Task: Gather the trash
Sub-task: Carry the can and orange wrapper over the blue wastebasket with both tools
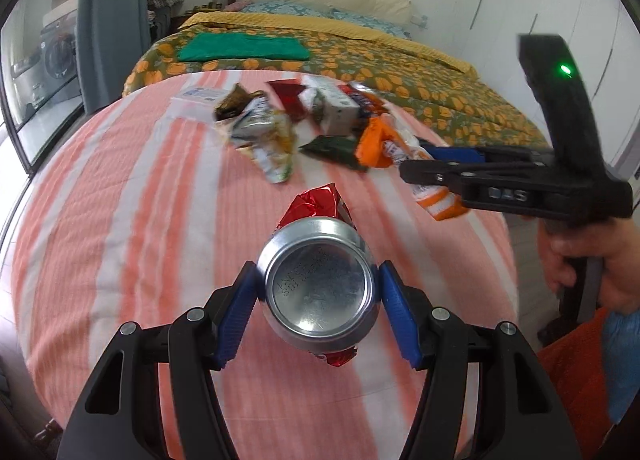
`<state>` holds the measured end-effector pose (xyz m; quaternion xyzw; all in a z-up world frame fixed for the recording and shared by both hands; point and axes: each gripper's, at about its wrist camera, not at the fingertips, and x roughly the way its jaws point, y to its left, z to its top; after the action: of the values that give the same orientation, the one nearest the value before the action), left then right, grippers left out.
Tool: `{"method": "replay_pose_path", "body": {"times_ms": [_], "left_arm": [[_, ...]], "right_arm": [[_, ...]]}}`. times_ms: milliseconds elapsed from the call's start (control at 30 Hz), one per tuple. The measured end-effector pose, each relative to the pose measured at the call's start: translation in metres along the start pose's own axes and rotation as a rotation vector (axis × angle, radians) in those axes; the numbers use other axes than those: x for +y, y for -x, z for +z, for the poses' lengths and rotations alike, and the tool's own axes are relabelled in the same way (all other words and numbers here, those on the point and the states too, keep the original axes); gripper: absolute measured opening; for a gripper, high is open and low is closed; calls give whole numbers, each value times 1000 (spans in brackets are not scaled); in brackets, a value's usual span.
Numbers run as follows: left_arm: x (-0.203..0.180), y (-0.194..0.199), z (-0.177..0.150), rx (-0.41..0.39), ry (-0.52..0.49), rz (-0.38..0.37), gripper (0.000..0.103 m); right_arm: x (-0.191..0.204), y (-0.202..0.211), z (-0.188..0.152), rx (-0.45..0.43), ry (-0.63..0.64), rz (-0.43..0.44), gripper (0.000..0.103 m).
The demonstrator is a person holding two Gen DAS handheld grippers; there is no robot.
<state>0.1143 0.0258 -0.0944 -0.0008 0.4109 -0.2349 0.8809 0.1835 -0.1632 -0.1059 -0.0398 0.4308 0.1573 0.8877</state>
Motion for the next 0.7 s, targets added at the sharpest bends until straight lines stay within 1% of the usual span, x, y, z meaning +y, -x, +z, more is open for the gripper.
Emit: {"method": "replay_pose_path", "body": {"times_ms": [67, 133, 200, 233, 267, 367, 400, 433, 467, 567, 633, 700], "left_arm": [[-20, -4, 4, -7, -20, -29, 61], [-42, -12, 9, -5, -34, -61, 61], [-61, -18, 13, 1, -45, -92, 61], [-74, -20, 15, 3, -54, -113, 61], [-88, -22, 17, 4, -67, -136, 61], [-133, -32, 23, 18, -119, -200, 61], [-145, -36, 25, 25, -132, -217, 61], [-165, -42, 27, 37, -152, -244, 61], [-178, -46, 26, 43, -165, -260, 61], [-229, -66, 27, 77, -211, -314, 61], [-261, -86, 26, 106, -232, -328, 61], [-283, -105, 24, 137, -236, -335, 61]], "right_arm": [[-23, 16, -13, -10, -94, 33, 43], [-51, 28, -27, -6, -197, 84, 43], [-71, 44, -42, -24, -260, 101, 43], [-83, 53, -51, -34, -283, 95, 43], [-95, 59, -58, -38, -300, 82, 43], [-142, 80, -86, -45, -368, -2, 43], [-163, 89, -99, -45, -396, -49, 43], [-178, 93, -108, -43, -415, -81, 43], [-196, 98, -119, -39, -446, -117, 43], [-234, 106, -147, -30, -522, -164, 43], [-255, 105, -167, -22, -557, -198, 43], [-275, 103, -185, -13, -598, -213, 43]]}}
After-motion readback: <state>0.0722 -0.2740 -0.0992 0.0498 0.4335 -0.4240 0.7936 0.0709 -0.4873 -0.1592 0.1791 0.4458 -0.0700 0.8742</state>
